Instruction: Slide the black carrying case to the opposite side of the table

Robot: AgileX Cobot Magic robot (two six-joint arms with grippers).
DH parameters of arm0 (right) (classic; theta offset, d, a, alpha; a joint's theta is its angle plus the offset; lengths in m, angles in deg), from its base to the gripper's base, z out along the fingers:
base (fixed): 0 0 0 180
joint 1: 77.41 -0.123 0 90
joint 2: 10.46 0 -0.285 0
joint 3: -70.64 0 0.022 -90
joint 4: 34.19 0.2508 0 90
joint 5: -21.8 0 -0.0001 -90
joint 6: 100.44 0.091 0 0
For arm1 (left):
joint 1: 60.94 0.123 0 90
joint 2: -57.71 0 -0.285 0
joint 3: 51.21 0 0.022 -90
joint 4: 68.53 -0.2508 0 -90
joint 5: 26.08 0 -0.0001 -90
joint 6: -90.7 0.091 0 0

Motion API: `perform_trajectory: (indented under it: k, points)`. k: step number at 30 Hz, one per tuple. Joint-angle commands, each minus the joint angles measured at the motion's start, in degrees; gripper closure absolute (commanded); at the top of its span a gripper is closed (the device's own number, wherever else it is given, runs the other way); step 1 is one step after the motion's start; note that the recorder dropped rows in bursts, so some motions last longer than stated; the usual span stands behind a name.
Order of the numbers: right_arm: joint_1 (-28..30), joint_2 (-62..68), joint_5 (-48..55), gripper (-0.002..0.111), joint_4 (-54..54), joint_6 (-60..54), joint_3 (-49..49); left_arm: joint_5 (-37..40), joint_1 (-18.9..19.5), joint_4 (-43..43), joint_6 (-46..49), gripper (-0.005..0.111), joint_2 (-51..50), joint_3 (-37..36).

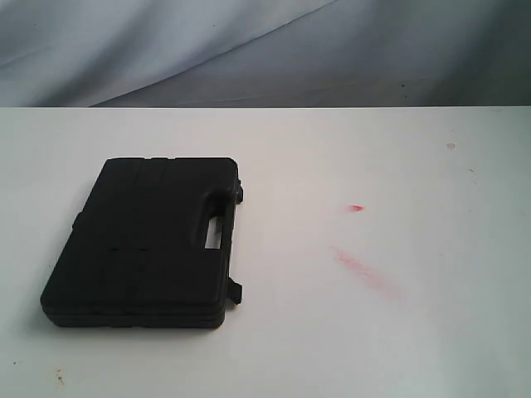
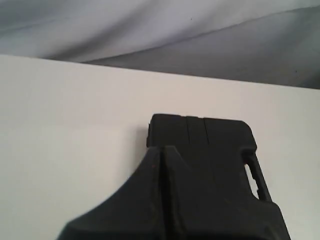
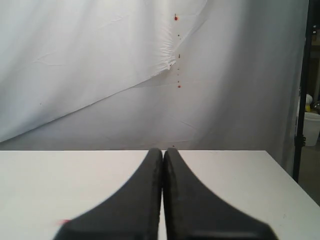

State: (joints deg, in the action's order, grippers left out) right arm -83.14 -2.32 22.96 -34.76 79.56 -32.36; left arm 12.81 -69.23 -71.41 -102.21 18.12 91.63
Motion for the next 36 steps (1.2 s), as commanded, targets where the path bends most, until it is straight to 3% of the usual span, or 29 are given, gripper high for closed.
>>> perform_trajectory:
  k: [1,7,16,25,36]
  points:
    - [0.5,-0.4,0.0,0.108,0.3,-0.3,0.2,4.0,-0.4,7.5,5.9,0.107,-2.4,0.7]
    - [0.5,-0.4,0.0,0.108,0.3,-0.3,0.2,6.6,-0.4,17.9,14.3,0.107,-7.4,0.9]
    - [0.5,-0.4,0.0,0.108,0.3,-0.3,0.2,10.2,-0.8,18.8,15.4,0.107,-16.9,0.9]
    - [0.5,-0.4,0.0,0.108,0.3,-0.3,0.2,4.3,-12.6,18.7,14.9,0.107,-27.8,2.0]
    - [0.5,-0.4,0.0,0.108,0.3,-0.3,0.2,3.5,-21.5,18.5,11.2,0.107,-47.8,15.3]
